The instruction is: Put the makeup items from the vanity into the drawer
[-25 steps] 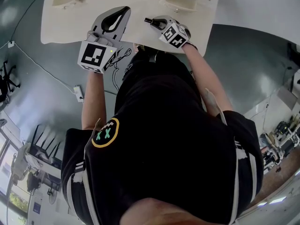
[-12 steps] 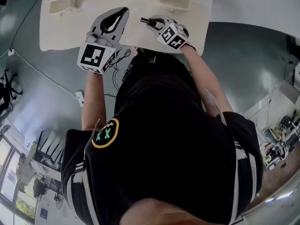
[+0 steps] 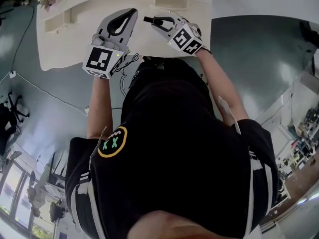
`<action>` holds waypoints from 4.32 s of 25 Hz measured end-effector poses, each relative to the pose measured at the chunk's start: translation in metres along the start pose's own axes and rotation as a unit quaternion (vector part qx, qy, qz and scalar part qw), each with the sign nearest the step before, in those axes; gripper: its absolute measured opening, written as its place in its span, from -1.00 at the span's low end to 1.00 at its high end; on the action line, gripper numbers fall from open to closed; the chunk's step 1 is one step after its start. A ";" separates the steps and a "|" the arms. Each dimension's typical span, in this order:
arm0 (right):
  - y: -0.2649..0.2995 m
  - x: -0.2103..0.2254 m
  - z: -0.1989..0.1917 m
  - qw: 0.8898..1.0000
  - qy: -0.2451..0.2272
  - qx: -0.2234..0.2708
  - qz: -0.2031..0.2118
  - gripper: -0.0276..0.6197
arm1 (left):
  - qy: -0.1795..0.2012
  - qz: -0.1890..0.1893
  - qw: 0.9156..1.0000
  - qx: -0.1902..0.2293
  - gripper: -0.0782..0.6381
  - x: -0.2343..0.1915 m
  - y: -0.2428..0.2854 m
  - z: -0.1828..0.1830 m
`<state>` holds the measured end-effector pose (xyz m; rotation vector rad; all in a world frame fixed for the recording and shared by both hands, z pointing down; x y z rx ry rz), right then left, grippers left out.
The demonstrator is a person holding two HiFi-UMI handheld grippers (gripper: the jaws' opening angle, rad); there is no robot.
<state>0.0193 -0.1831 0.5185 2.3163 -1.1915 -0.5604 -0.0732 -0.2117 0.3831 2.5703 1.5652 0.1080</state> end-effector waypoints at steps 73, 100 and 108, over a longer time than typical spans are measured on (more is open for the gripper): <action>-0.127 0.043 0.153 0.952 0.035 0.296 -0.072 -0.85 | 0.023 0.001 1.000 0.011 -0.72 0.007 0.010 0.031; -0.102 0.039 0.151 0.952 0.047 0.292 -0.083 -0.85 | 0.022 0.019 0.999 0.023 -0.72 0.000 -0.007 0.038; -0.104 0.041 0.154 0.950 0.041 0.297 -0.092 -0.85 | 0.018 0.034 0.999 0.018 -0.72 -0.004 -0.010 0.039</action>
Point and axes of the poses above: the fingertips, and each gripper's own axes: y forward along the fingers, x to its right, z out of its top, the point moved 4 cm from there along -y, backward along the fingers, and after that the axes turned 1 degree about -y, right-handed, at the moved point
